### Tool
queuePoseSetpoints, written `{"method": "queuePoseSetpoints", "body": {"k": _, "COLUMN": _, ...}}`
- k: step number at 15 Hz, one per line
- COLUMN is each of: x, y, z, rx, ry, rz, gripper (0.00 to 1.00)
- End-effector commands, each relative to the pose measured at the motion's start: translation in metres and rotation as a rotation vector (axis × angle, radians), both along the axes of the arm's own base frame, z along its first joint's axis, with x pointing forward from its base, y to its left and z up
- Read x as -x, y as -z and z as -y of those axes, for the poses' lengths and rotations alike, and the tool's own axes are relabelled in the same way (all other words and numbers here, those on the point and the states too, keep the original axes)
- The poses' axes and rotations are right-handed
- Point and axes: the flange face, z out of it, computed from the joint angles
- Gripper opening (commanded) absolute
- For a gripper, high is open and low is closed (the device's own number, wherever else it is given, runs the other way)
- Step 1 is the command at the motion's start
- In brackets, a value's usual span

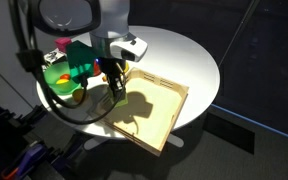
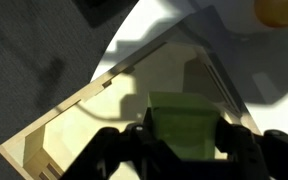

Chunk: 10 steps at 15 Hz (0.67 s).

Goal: Put the smaller yellow plastic fruit in the bowl and then put the yellow block in the crate

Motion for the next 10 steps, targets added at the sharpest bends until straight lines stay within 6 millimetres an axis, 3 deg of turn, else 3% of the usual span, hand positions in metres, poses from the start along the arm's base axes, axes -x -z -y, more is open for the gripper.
{"method": "queuePoseSetpoints", "body": {"k": 1, "x": -0.011, "y": 0.004, "z": 0.002, "rx": 0.009, "ry": -0.110, "rz": 0.015, "gripper": 0.28}}
{"method": "queuePoseSetpoints", "body": {"k": 10, "x": -0.029, "y": 0.002, "z": -0.009, "rx": 0.020, "ry": -0.458, "rz": 0.039, "gripper": 0.28}}
